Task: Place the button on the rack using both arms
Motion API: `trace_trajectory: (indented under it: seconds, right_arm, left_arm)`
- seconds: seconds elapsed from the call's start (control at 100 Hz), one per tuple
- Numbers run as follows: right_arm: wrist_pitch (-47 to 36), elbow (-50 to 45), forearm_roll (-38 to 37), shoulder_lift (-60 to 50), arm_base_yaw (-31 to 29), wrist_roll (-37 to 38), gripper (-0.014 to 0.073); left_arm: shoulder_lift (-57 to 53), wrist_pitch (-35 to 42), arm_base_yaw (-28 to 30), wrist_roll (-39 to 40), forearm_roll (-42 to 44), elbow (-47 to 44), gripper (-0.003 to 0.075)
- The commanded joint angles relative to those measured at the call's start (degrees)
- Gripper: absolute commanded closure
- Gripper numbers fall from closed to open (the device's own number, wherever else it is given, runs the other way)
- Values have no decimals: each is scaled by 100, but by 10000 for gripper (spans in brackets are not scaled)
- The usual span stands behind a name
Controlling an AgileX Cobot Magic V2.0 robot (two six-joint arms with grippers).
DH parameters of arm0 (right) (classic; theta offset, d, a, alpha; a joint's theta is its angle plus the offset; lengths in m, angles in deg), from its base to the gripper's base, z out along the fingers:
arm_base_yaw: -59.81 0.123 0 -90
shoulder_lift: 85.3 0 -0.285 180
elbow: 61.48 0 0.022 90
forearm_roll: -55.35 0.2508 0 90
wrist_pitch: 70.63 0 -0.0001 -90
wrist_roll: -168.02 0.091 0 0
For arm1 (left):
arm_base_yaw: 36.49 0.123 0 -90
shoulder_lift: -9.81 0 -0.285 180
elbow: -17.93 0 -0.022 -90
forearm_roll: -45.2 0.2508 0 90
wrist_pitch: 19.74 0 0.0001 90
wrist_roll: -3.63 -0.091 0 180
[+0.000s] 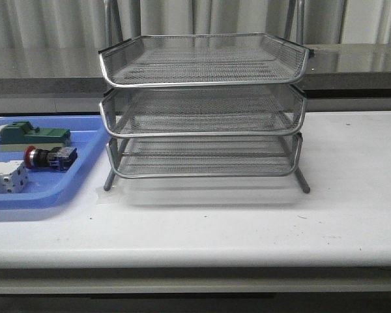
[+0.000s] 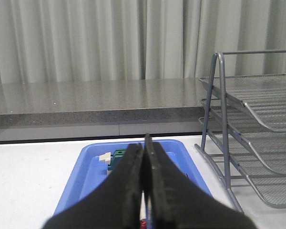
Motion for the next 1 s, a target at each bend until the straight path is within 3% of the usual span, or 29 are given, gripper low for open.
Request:
trace_trajectory:
  seconds: [0.0,0.14,0.37,0.6,0.82,0.99]
  right_arm:
    - [-721,82,-64,-117,-36,-21,653]
    - [-604,242,-64,-112,-36,-21,653]
    - [366,1283,-31,327,-36,-21,653]
    - [1261,2601,330,1637,-36,-21,653]
    - [2698,3677,419,3109,-36,-21,653]
    - [2709,3849,1087,3872,-36,-21,653]
  left_arm:
    - [-190,454,-1,34,6,-271,740]
    - [-190,454,-1,34,6,-271,740]
    - [-190,454,-1,34,6,-271,740]
    - [-190,454,-1,34,6,-271,740]
    - [-190,454,-1,34,6,-271,740]
    - [-190,454,-1,34,6,-271,740]
